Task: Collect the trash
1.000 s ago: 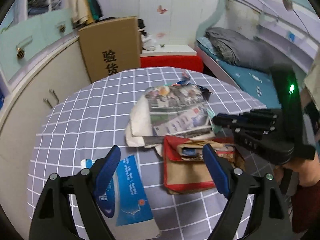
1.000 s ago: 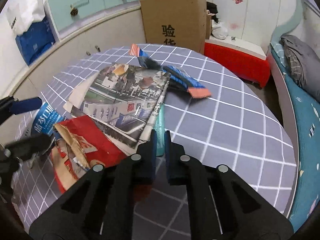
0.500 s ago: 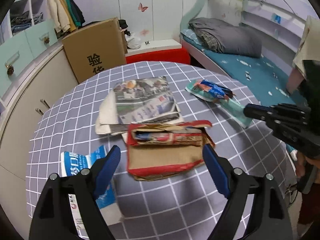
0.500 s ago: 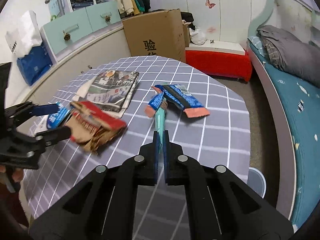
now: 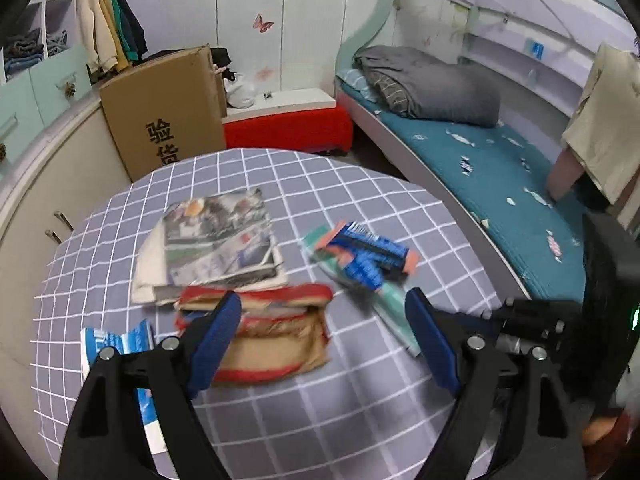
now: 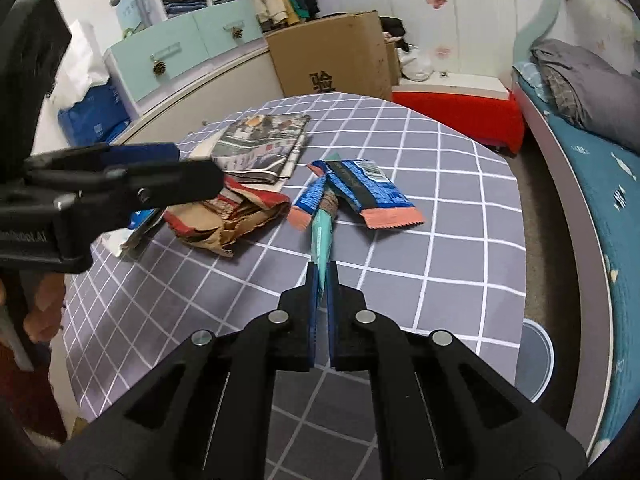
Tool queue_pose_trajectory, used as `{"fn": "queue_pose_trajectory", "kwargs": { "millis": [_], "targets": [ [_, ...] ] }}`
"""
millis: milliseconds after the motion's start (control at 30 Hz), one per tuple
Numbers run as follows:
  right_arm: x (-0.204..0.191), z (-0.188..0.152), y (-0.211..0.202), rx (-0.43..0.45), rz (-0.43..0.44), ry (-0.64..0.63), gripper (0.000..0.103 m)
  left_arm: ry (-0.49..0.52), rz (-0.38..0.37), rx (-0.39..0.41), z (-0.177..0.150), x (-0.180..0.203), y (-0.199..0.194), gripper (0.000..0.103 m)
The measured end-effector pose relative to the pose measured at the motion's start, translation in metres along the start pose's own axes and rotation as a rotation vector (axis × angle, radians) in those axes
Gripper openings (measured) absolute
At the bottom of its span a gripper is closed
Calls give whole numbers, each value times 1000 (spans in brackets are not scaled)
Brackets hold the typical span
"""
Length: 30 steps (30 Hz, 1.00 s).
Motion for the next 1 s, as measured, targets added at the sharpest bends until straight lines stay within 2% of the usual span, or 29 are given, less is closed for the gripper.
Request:
{"fn": "queue_pose_trajectory", "kwargs": {
  "millis": [167,233,300,333,367,433,500,533,600,700,833,900,933,1000],
  "targets": [
    [12,1,-13,48,2,48,8,-13,24,-29,-3,26,7,82],
    [18,2,-21,55,-39,39,9,-47,26,-54,-6,32,15,82],
    [26,2,-26,54,-101,33,15,-46,14,-83,-10,43,25,82],
    [31,1,-27,48,-136,25,24,-61,15,-82,-10,45,28,82],
    [35,1,-27,43,-155,15,40,-70,26,-83,-11,47,30,82],
    [37,4,-28,53,-198,-28,52,-98,80,-61,-13,43,23,82],
    [36,10,-27,52,-179,-45,52,-126,98,-1,-13,36,9,82],
    [35,15,-24,51,-142,-59,53,-133,136,11,-12,32,6,82],
    [33,22,-15,38,-140,-76,54,-144,205,37,-8,22,2,82],
    [31,34,8,3,-121,-83,55,-160,270,19,-3,3,9,82],
    [38,48,40,-57,-137,-71,56,-181,284,-8,-2,-16,18,82],
    [46,51,50,-84,-118,-47,34,-198,265,-17,-2,-19,19,82],
    [49,51,49,-79,-124,-44,28,-196,258,-19,-2,-18,19,82],
    [56,48,40,-64,-114,-32,26,-185,246,-14,-3,-10,20,82]
  ]
}}
Point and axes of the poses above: each gripper's, at about its wrist camera, not at the fingertips, and y roughly the way its jaws point, x to its right, z to its top, the point moved 2 cm from there along y, roughly the way its jaws point, and after that the axes turned 10 degrees about z, right-handed, at the moved point
